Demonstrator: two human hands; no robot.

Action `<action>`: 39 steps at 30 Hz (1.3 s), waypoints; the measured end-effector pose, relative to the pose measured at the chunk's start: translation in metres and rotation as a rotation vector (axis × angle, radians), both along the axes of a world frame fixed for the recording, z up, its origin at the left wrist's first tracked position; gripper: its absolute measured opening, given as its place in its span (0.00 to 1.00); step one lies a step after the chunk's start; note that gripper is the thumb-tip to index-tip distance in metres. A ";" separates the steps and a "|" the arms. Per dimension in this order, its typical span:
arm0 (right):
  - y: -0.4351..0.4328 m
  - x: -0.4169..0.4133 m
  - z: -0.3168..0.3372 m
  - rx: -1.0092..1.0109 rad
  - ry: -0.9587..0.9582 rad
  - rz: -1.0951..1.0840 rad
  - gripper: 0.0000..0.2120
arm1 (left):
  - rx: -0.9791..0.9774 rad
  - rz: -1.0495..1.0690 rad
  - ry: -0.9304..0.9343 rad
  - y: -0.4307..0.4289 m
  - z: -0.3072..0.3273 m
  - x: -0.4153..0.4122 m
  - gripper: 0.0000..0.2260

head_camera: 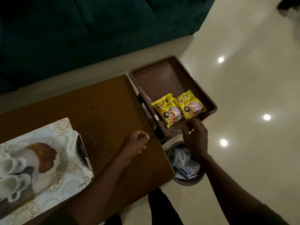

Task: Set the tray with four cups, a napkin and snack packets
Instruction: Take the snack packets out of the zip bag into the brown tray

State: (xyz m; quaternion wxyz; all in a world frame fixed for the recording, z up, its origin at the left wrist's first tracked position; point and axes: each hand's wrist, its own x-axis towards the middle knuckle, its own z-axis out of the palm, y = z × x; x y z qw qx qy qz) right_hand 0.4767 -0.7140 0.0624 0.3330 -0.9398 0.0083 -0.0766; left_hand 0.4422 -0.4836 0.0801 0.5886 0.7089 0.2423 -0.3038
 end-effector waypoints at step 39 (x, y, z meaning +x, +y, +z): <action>-0.076 0.202 -0.033 -0.266 0.772 0.147 0.29 | 0.114 0.772 0.150 -0.151 -0.054 0.145 0.31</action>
